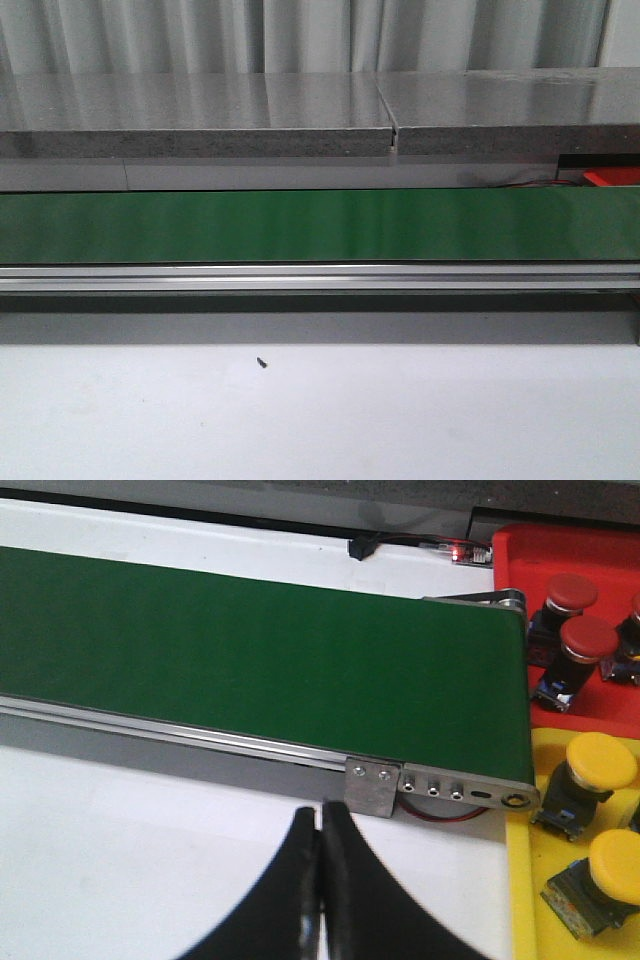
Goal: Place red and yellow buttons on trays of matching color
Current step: 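Carry the yellow button over the belt start with the left gripper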
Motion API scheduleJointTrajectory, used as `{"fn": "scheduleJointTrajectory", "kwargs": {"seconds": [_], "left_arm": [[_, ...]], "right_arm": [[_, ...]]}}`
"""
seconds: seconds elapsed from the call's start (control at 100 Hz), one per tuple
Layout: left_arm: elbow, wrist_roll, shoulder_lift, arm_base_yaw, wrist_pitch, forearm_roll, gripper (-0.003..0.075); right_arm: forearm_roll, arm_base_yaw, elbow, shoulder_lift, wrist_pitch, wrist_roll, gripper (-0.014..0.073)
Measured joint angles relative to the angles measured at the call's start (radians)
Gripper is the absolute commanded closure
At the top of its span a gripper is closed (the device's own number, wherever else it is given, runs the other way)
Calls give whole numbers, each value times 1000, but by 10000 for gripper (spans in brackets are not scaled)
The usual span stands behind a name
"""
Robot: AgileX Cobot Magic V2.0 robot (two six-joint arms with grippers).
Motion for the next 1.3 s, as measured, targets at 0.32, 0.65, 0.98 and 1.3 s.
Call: {"fn": "scheduleJointTrajectory", "kwargs": {"seconds": [0.32,0.65,0.98,1.3], "left_arm": [[-3,0,62,-17,0,-45,238],[-99,0,71,-17,6,-53,216],[-273,-4,71,-17,10,-43,230],[-277,-23,88,74,16,-28,230]], "right_arm": [[0,0,0,0,0,0,661],[0,0,0,0,0,0,661],[0,0,0,0,0,0,661],[0,0,0,0,0,0,661]]}}
